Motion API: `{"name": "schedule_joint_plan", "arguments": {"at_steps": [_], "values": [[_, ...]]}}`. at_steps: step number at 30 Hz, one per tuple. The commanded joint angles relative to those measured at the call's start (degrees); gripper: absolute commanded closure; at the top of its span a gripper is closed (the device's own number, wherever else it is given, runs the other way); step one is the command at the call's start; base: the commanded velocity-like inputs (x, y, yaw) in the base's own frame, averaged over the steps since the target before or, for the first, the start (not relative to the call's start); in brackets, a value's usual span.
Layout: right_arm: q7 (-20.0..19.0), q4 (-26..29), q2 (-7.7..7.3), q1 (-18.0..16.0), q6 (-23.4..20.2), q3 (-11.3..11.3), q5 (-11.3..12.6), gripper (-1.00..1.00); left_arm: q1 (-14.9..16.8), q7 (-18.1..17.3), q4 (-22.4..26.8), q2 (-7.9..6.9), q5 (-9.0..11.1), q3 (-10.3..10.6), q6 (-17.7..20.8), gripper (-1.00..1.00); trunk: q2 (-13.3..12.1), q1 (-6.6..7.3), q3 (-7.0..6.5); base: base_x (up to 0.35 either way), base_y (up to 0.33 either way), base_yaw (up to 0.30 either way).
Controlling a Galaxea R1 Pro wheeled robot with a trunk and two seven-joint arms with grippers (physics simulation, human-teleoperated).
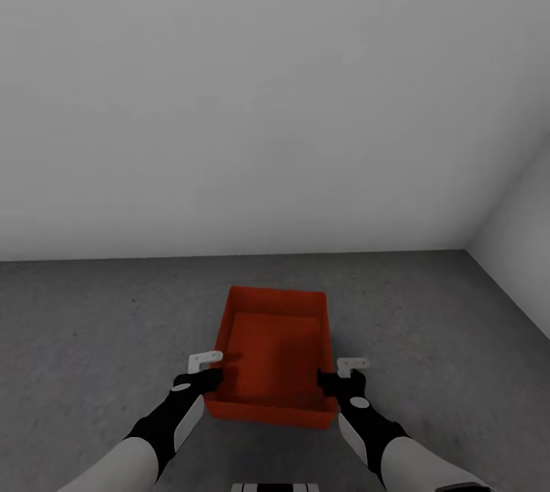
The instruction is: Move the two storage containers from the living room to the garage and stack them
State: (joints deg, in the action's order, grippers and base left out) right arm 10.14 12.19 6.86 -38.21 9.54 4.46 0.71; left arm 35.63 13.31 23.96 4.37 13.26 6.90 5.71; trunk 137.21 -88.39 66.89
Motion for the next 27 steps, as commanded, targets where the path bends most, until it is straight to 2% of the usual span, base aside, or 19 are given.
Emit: {"name": "schedule_joint_plan", "arguments": {"at_steps": [1,19,27], "values": [[0.4,-0.1,-0.04,0.0,0.1,0.5,0.1,-1.00,0.0,0.5,0.2,-0.06,0.6,0.5,0.3,-1.00,0.0,0.01,0.04,0.000,0.000,0.000],[0.1,-0.1,0.02,0.0,0.0,0.5,0.1,-1.00,0.0,0.5,0.3,0.02,0.6,0.4,0.3,-1.00,0.0,0.01,0.04,0.000,0.000,0.000],[0.1,-0.1,0.14,0.0,0.0,0.5,-0.1,-1.00,0.0,0.5,0.4,0.02,0.6,0.4,0.4,-1.00,-3.2,1.77,-1.39,0.000,0.000,0.000]]}}
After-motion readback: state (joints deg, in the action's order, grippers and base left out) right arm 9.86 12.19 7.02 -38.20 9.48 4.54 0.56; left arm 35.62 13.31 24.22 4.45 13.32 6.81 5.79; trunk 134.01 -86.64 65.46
